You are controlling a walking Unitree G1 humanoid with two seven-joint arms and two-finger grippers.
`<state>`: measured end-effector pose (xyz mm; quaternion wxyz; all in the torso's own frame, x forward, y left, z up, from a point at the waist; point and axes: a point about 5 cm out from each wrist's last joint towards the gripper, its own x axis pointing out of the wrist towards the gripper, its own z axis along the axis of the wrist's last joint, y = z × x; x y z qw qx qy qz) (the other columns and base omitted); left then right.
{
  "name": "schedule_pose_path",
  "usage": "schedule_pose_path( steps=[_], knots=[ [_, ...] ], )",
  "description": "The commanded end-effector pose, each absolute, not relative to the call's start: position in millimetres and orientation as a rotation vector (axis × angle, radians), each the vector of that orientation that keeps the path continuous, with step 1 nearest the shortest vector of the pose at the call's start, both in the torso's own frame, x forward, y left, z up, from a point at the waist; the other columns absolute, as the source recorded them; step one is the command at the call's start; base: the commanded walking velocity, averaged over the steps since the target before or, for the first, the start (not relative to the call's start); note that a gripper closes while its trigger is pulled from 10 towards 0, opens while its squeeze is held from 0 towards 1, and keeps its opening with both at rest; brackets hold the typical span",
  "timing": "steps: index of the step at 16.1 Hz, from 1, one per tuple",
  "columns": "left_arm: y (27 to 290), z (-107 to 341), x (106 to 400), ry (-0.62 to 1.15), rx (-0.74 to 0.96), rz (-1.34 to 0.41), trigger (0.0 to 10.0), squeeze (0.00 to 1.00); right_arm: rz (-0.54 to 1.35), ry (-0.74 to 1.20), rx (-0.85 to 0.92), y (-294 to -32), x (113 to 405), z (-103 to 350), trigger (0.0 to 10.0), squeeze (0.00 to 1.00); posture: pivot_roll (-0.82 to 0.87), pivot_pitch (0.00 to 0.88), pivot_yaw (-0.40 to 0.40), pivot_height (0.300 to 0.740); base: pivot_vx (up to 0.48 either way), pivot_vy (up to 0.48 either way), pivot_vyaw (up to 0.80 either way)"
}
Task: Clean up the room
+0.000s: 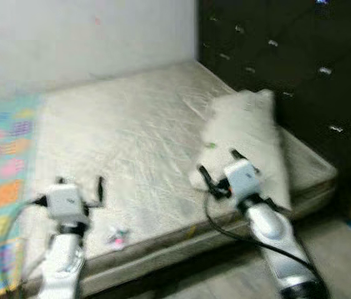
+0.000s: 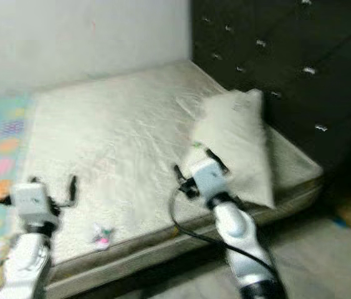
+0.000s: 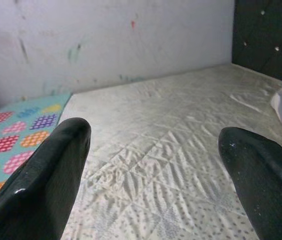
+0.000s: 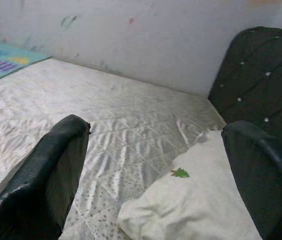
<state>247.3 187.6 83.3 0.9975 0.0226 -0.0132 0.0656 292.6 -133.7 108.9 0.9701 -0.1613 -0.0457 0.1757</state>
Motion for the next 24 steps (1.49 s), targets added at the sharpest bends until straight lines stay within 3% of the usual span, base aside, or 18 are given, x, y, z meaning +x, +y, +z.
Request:
schedule_pose_path(
  steps=[1, 5, 10, 14, 18, 24],
  knots=[
    [192.8, 86.4, 247.4, -0.036, 0.068, 0.143, 10.0, 0.0, 0.352, -0.108, -0.312, -130.9, 294.2, 112.0, 10.0, 0.0, -0.18, 0.0, 0.069, 0.74, 0.0, 0.0, 0.8],
    [193.3, 86.6, 249.6, -0.04, 0.07, 0.143, 10.0, 0.0, 0.335, -0.116, -0.283, -131.8, 295.5, 113.0, 10.0, 0.0, -0.19, 0.0, 0.077, 0.74, 0.0, 0.0, 0.71],
    [190.9, 90.7, 255.2, -0.058, 0.079, 0.121, 10.0, 0.0, 0.323, -0.127, -0.279, -132.0, 296.3, 114.7, 10.0, 0.0, -0.2, 0.0, 0.094, 0.74, 0.0, 0.0, 0.0],
    [188.8, 88.2, 252.9, -0.054, 0.079, 0.109, 10.0, 0.0, 0.324, -0.122, -0.279, -130.9, 294.1, 112.0, 10.0, 0.0, -0.2, 0.0, 0.091, 0.74, 0.0, 0.0, 0.8],
    [184.6, 85.7, 251.0, -0.047, 0.069, 0.075, 10.0, 0.0, 0.302, -0.106, -0.265, -134.3, 293.7, 108.4, 10.0, 0.0, -0.19, 0.0, 0.086, 0.74, 0.0, 0.0, 0.1],
    [177.1, 77.2, 251.3, -0.017, 0.055, 0.047, 10.0, 0.0, 0.194, -0.05, -0.239, -157.4, 299.3, 99.2, 10.0, 0.0, -0.19, 0.0, 0.092, 0.74, 0.0, 0.0, 0.47]
  ],
)
